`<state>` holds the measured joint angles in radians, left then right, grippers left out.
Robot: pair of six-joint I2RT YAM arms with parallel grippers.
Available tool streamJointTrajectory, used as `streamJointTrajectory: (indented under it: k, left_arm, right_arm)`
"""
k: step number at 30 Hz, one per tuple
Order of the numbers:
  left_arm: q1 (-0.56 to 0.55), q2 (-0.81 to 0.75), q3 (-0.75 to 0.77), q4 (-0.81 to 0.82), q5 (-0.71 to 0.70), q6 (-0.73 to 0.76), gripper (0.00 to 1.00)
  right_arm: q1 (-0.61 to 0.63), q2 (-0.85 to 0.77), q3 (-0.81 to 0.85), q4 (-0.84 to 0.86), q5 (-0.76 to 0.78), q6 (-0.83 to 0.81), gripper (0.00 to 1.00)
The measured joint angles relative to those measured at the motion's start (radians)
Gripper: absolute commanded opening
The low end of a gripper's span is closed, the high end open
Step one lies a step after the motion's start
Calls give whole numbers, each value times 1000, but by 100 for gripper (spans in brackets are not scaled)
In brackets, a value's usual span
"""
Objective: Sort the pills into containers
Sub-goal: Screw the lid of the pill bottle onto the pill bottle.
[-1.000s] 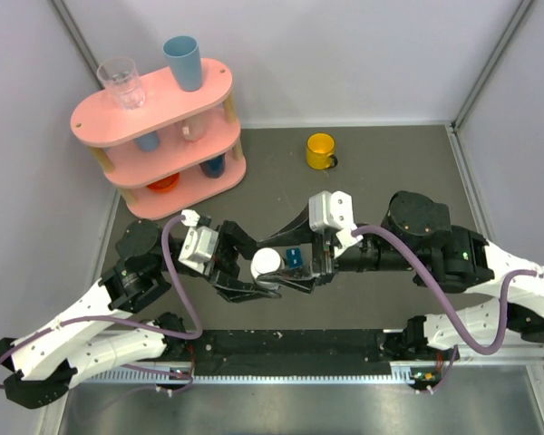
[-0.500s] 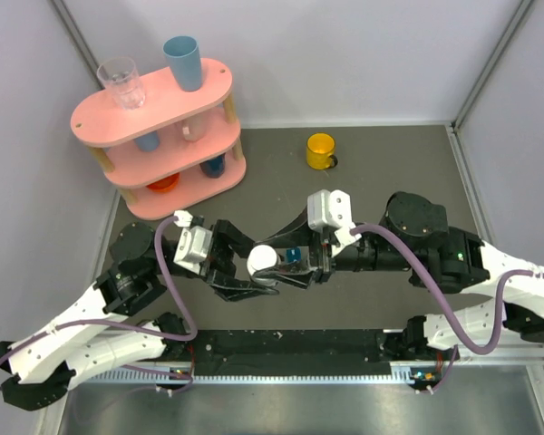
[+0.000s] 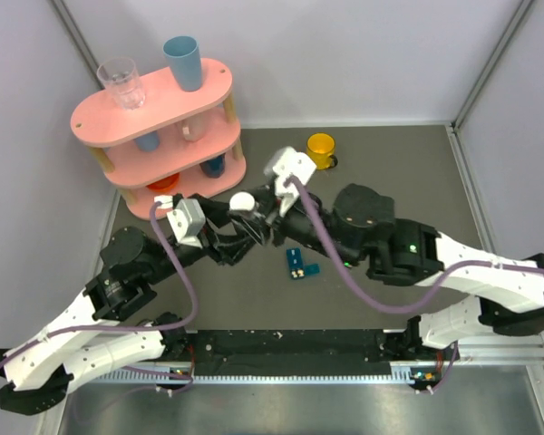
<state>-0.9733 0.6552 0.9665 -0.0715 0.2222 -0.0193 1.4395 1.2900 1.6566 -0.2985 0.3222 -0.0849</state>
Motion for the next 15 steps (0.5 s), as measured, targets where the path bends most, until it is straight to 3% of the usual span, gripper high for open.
streamJointTrajectory:
  k: [8,12,15]
  left_arm:
    - [10,48,0,15,-375,82,0]
    - [10,60,1,43,-430,108,0]
    - [8,64,2,66,-432,120,0]
  right_arm:
    - [0,238,215,-17,383,10,6]
    - [-2,288,290,-42,457,19,5]
    - [0,291,304,-43,463,25,11]
